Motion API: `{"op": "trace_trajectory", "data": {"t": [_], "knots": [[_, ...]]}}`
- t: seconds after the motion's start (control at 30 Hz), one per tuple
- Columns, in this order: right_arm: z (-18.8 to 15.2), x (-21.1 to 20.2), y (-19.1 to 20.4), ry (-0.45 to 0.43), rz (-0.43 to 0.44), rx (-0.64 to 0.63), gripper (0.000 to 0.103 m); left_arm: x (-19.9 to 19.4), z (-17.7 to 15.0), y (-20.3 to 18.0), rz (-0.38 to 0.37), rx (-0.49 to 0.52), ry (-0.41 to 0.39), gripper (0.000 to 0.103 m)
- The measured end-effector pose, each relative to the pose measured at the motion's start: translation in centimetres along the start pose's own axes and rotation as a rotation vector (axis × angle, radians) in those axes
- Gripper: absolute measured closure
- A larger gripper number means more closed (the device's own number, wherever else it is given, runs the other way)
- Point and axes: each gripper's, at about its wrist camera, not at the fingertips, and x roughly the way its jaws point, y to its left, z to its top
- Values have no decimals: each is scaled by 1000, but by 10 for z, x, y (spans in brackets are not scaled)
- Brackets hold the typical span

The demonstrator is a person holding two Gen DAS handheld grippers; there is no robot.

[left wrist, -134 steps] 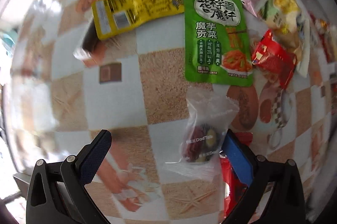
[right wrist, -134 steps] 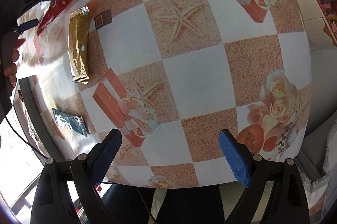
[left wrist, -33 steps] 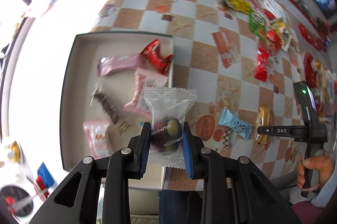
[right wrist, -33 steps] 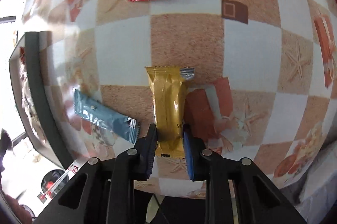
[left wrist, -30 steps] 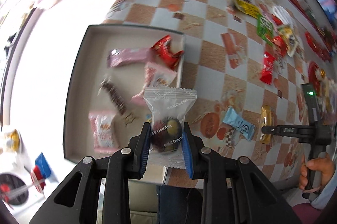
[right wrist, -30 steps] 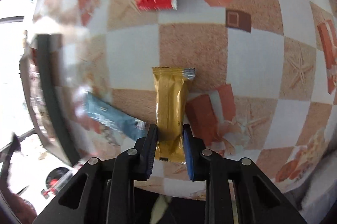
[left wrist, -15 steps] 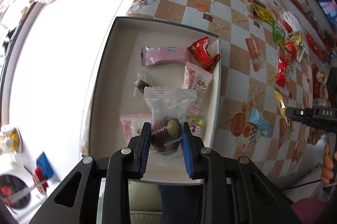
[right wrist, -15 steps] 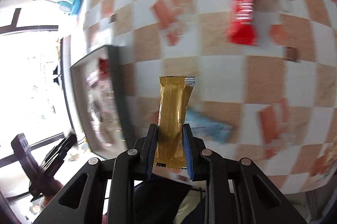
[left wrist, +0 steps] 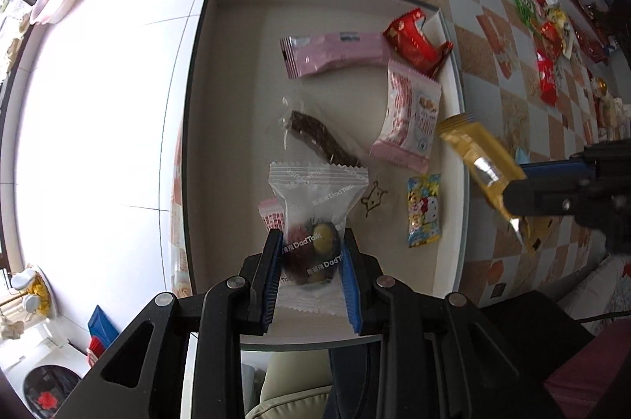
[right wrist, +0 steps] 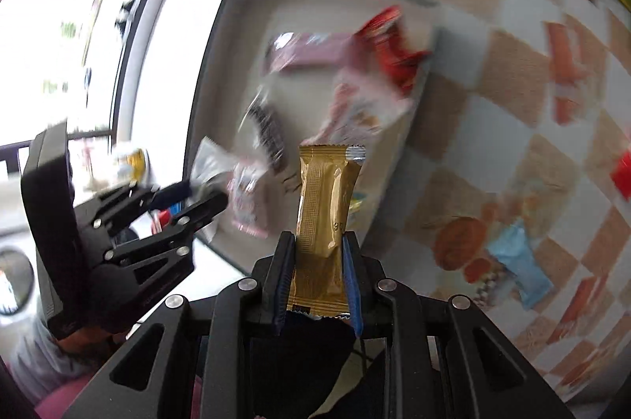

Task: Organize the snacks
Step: 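Carry the wrapped candy and gold bar over the white tray, then open both grippers to drop the snacks into the white tray, then move both grippers back over the table toward the blue packet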

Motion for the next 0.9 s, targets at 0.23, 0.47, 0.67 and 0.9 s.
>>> {"op": "trace_trajectory", "data": {"t": [0.23,0.47,0.67,0.9], "knots": [[-2,19,-1,81,-80,-11,2,10,-5,7,2,-55,33,32],[-27,-1,-79,37,-132,246,1,-1,9,0,-4,-100,-9,26],[-76,-15,-163,8,-107,530,1,-5,26,-26,-9,-58,-23,25],[-120,-18,-218,33,-53,758,1,-3,33,-58,-9,-2,-23,25]]}}
